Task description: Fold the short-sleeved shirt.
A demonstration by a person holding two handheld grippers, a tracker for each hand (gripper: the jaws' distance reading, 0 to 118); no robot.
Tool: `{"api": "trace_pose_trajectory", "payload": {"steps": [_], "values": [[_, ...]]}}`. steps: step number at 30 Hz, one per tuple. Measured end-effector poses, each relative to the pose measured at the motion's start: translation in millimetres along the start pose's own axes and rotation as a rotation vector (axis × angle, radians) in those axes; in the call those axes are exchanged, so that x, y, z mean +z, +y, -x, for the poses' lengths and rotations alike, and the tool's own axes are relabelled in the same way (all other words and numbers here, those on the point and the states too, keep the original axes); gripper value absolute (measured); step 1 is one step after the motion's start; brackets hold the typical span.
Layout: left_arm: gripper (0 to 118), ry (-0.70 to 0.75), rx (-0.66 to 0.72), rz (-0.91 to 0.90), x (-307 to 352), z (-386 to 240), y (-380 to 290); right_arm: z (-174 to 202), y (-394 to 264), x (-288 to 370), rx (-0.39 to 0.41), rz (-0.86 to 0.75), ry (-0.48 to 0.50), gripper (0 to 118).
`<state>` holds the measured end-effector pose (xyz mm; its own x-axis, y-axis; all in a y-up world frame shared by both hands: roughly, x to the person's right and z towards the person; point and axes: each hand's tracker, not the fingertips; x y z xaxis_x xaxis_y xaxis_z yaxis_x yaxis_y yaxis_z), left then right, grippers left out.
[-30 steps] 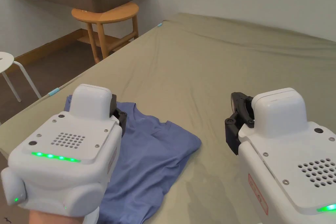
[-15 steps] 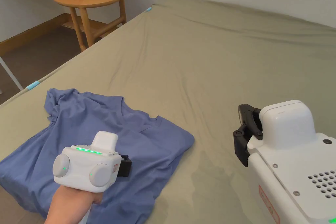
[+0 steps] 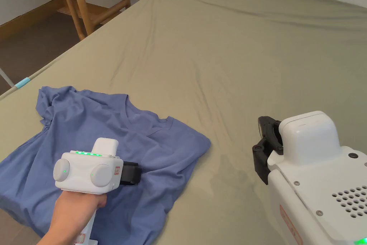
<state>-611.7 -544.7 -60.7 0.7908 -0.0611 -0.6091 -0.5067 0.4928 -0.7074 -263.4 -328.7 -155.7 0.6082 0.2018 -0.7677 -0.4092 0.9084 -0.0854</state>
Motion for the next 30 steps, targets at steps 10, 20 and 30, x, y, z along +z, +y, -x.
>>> {"api": "trace_pose_trajectory", "payload": {"steps": [10,20,30], "values": [[1,0.065,-0.121,-0.110,34,-28,-9,-6,-2,2,-0.014,0.011,-0.005,0],[1,-0.233,0.195,-0.221,38,23,-24,-10,2,19,-0.042,-0.008,-0.011,0],[1,-0.555,0.526,-0.492,114,43,-12,-18,14,46,-0.054,-0.051,-0.036,0]]}}
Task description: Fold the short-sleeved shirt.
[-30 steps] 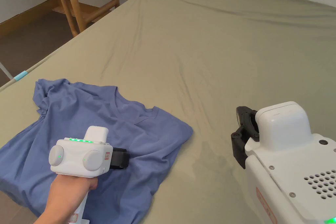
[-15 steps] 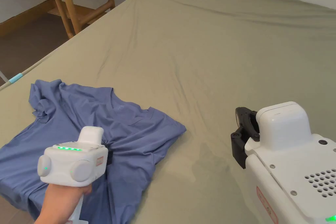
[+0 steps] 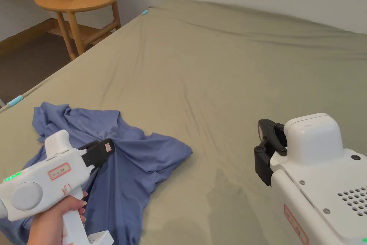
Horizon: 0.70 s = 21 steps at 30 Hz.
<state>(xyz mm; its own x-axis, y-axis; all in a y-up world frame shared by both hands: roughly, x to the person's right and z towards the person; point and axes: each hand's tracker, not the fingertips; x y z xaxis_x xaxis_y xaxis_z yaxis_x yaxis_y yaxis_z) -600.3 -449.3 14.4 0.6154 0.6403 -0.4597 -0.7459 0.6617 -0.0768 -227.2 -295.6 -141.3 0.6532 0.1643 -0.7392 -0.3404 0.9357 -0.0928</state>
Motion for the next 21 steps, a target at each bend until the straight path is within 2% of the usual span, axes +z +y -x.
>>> {"api": "trace_pose_trajectory", "payload": {"steps": [3,5,14,21], "values": [[1,-0.131,0.074,-0.061,17,-15,14,-1,3,9,-0.004,-0.016,-0.005,0],[1,-0.189,0.062,-0.094,28,-33,22,0,5,14,-0.001,-0.026,-0.009,0],[1,-0.432,-0.147,-0.261,82,-155,75,-13,14,44,-0.014,-0.080,-0.043,0],[1,-0.571,-0.347,-0.259,84,-263,108,-46,18,78,-0.045,-0.137,-0.143,0]]}}
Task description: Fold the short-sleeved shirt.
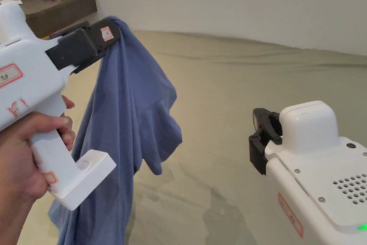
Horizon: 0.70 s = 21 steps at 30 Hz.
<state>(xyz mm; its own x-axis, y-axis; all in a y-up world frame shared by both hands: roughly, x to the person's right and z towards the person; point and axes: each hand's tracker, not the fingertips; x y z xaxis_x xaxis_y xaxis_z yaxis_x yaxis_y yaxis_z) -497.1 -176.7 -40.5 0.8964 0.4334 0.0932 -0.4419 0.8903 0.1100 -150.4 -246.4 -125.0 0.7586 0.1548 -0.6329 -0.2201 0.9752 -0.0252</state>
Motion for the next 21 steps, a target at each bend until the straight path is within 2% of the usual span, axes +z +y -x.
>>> {"api": "trace_pose_trajectory", "payload": {"steps": [5,9,15,19,21], "values": [[1,-0.101,-0.074,0.095,-63,-45,2,-39,3,28,-0.025,-0.026,-0.107,0],[1,-0.144,-0.143,0.211,-115,-82,-29,-75,-1,50,-0.029,-0.026,-0.204,0],[1,-0.130,-0.211,0.448,-198,-119,-138,-124,-20,68,-0.059,-0.003,-0.315,0],[1,-0.122,-0.231,0.608,-248,-135,-236,-154,-43,69,-0.081,0.052,-0.369,0],[1,-0.105,-0.289,0.676,-265,-136,-281,-168,-55,67,-0.091,0.085,-0.393,0]]}}
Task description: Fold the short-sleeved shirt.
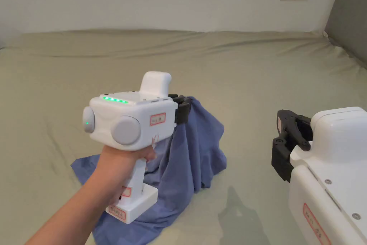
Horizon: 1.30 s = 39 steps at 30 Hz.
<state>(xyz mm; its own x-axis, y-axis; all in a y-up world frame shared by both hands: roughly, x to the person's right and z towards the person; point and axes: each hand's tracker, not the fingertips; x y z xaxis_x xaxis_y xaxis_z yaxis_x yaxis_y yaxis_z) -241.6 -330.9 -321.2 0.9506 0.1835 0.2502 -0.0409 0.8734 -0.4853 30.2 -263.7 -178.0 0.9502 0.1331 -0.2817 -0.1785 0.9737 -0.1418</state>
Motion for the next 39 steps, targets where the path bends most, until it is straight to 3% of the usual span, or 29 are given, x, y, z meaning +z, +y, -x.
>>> {"api": "trace_pose_trajectory", "payload": {"steps": [5,9,10,11,13,14,18,23,26,31,32,33,35,36,37,39], "values": [[1,0.132,-0.057,0.181,-75,-7,-59,-22,-26,-20,-0.014,0.075,-0.031,0],[7,0.258,0.013,0.324,-103,11,-102,-28,-41,-31,-0.025,0.119,-0.035,0],[23,0.269,0.050,0.347,-105,17,-110,-28,-45,-32,-0.023,0.130,-0.032,0],[45,0.268,0.096,0.355,-101,22,-116,-28,-47,-33,-0.019,0.137,-0.030,0],[103,0.242,0.173,0.340,-91,33,-123,-26,-50,-35,-0.008,0.147,-0.026,0],[111,0.239,0.194,0.321,-83,36,-124,-26,-50,-35,-0.005,0.149,-0.024,0],[111,0.260,0.195,0.160,-29,40,-104,-20,-43,-35,0.003,0.144,-0.017,0],[111,0.313,0.102,-0.103,67,31,-56,-7,-16,-26,0.036,0.067,0.010,0],[111,0.373,0.061,-0.267,134,20,-29,7,8,-17,0.068,-0.007,0.030,0],[109,0.488,-0.012,-0.372,209,-2,-12,38,40,-3,0.129,-0.099,0.053,0],[104,0.503,-0.027,-0.388,219,-6,-14,43,44,0,0.128,-0.108,0.065,0],[92,0.533,-0.043,-0.410,229,-11,-16,49,47,3,0.126,-0.118,0.077,0],[38,0.591,-0.075,-0.432,242,-19,-21,61,51,9,0.120,-0.139,0.097,0],[16,0.605,-0.076,-0.444,247,-22,-25,67,52,12,0.116,-0.153,0.114,0],[4,0.603,-0.070,-0.454,252,-24,-29,74,51,15,0.117,-0.157,0.118,0],[1,0.593,-0.063,-0.460,258,-27,-35,85,49,19,0.125,-0.163,0.119,0]]}}
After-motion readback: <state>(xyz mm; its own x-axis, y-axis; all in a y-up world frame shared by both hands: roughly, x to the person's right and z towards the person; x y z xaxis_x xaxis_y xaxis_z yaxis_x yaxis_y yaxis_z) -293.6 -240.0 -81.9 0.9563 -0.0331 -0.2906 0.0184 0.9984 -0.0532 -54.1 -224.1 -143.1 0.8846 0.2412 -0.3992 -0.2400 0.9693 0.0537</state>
